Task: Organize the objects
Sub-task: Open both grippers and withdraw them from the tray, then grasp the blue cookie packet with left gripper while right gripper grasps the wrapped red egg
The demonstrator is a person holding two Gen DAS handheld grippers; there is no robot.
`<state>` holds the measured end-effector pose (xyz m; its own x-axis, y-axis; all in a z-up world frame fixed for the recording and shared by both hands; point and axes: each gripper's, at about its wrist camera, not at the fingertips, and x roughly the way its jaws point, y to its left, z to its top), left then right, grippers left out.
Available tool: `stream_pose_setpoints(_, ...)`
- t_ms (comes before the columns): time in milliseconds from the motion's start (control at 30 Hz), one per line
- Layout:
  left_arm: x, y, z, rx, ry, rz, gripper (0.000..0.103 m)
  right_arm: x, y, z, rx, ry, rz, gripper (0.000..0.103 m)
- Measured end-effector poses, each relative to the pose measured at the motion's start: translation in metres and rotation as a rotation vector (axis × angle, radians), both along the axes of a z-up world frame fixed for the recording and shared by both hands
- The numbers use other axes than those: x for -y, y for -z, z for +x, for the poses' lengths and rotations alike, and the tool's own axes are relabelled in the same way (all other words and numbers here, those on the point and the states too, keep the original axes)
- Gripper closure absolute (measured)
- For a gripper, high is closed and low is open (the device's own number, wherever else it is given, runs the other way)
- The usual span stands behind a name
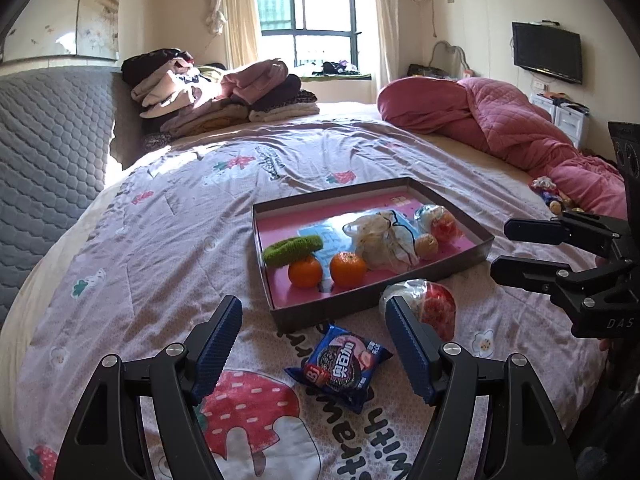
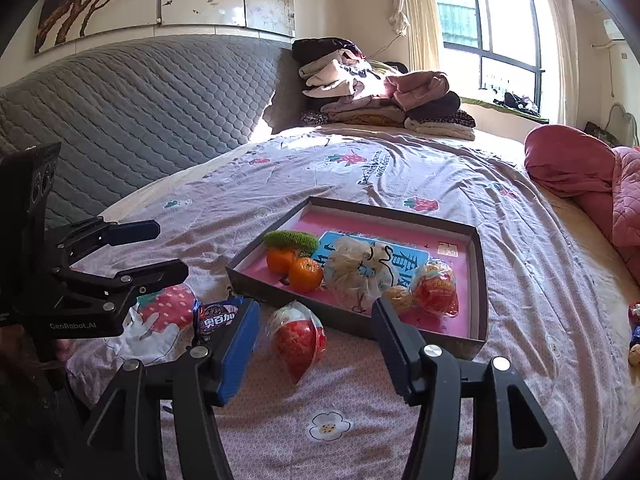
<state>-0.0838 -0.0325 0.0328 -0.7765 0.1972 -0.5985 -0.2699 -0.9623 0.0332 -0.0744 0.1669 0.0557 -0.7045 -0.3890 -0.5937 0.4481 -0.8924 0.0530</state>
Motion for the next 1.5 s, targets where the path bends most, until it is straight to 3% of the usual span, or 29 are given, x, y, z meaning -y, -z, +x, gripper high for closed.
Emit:
stream_pose_setpoints(133, 0.000, 0.014, 0.001, 0.040, 0.031, 0.009, 0.028, 0.004, 0.008, 0.003, 0.019, -0.010, 0.010, 0.042)
stream_pose_setpoints(400, -0.014, 0.042, 0.006, 0.054, 0.139, -0.077, 0.028, 0.008, 0.019, 0.003, 0.045, -0.019, 0.034, 0.040)
stream_pose_setpoints(600, -0.018, 0.054, 0.002, 0.081, 0.172, -0.088, 0.028, 0.008, 0.024, 0.001, 0.057, -0.022, 0.037, 0.040)
stream_pose_setpoints(1033, -0.024, 0.069, -0.003, 0.120, 0.176, -0.133, 0.028, 0.017, 0.040, -0.004, 0.089, -0.038, 0.075, 0.040)
stream_pose_setpoints(1500, -0.023, 0.080, -0.022, 0.150, 0.179, -0.132, 0.028, 0.024, 0.061, -0.026, 0.135, -0.040, 0.075, 0.040)
